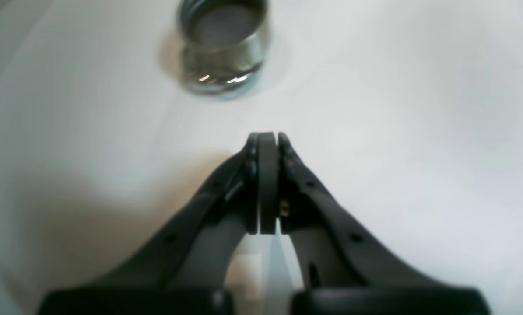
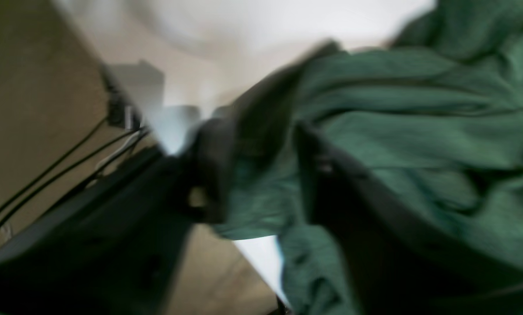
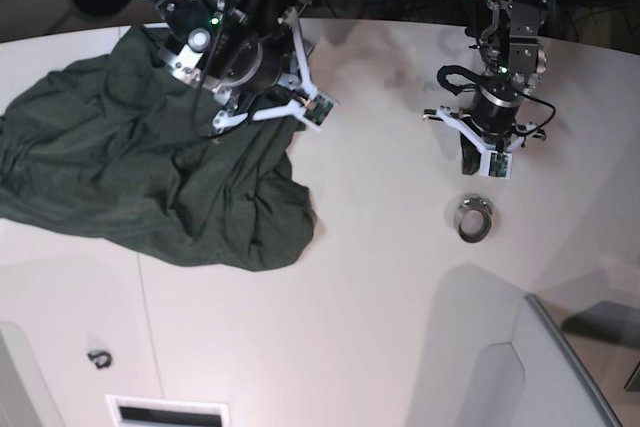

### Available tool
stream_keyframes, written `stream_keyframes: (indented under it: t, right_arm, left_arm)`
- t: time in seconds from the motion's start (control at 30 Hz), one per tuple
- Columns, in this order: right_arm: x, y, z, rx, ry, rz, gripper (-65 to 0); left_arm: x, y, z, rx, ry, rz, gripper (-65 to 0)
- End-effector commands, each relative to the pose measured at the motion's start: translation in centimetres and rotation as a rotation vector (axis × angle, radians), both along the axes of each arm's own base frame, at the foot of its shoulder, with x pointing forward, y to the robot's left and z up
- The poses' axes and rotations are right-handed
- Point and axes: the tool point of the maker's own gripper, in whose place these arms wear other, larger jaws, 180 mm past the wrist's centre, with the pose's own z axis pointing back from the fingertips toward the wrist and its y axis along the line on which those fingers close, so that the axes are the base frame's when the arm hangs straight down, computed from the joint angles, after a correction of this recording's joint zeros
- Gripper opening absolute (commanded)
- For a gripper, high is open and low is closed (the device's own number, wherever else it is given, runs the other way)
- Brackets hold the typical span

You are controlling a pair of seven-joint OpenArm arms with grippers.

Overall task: Layout the t-shirt on the table in an organized manner, then fold the t-shirt properly
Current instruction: 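Grasp the shirt with the left gripper and pull it toward the metal ring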

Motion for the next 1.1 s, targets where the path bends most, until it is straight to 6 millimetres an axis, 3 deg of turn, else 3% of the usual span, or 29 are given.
stream_keyframes:
  t: [0.0,0.07,0.1,0.2,0.27,0.37,0.47,0.57,0.63,0.73,0.87,0.97,1.07]
  right_arm:
    - [2.4,-1.2,2.0,0.010,-0.075,-0.060,-31.8]
    - [4.5,-5.1,3.3,-0.014,-0.118,-0.188,-24.3]
    - [5.5,-7.5,3.7,-0.026,-0.140,-0.264,-22.5]
    - [7.8,-15.5,4.2,-0.045,-0.196,-0.524,-22.5]
    - [8.8,-21.1,4.8,-0.030,-0.243,-0.728,-22.5]
    - [8.0,-28.5,5.3,-0.039,-0.265,-0.995,-22.5]
    - [6.4,-33.4,4.6,-0.034,-0.253,-1.179,-22.1]
    - [5.0,-36.6,3.4,-0.011,-0.218,-1.308,-21.9]
    - [4.3,-38.2,2.8,0.043,-0.206,-1.371,-21.9]
    - [3.5,-39.9,2.8,0.100,-0.210,-1.416,-22.2]
    - [3.2,-40.8,3.0,0.092,-0.213,-1.415,-22.2]
    - [3.4,-40.8,3.1,0.091,-0.216,-1.409,-21.9]
    - [5.8,-39.3,3.3,0.111,-0.220,-1.348,-21.9]
  left_arm:
    - [0.7,0.4,1.1,0.009,-0.042,0.004,-65.0]
    - [1.1,-0.9,1.6,-0.016,-0.065,-0.001,-65.0]
    - [1.5,-2.6,2.4,-0.039,-0.091,-0.022,-65.0]
    - [2.6,-9.5,4.8,-0.107,-0.159,-0.155,-65.0]
    - [3.0,-15.9,6.6,-0.169,-0.202,-0.289,-65.0]
    - [2.4,-25.2,8.2,-0.248,-0.226,-0.496,-65.0]
    - [1.0,-32.8,7.3,-0.287,-0.180,-0.668,-65.0]
    - [-0.2,-36.7,4.5,-0.273,-0.089,-0.762,-65.0]
    - [-0.4,-37.1,1.8,-0.241,-0.014,-0.777,-65.0]
    - [-0.1,-35.5,-1.0,-0.187,0.057,-0.754,-65.0]
    - [2.4,-28.5,-3.6,-0.022,0.068,-0.625,-65.0]
    - [2.8,-23.4,-4.9,0.057,0.094,-0.590,-65.0]
    - [3.8,-19.2,-5.2,0.085,0.102,-0.509,-65.0]
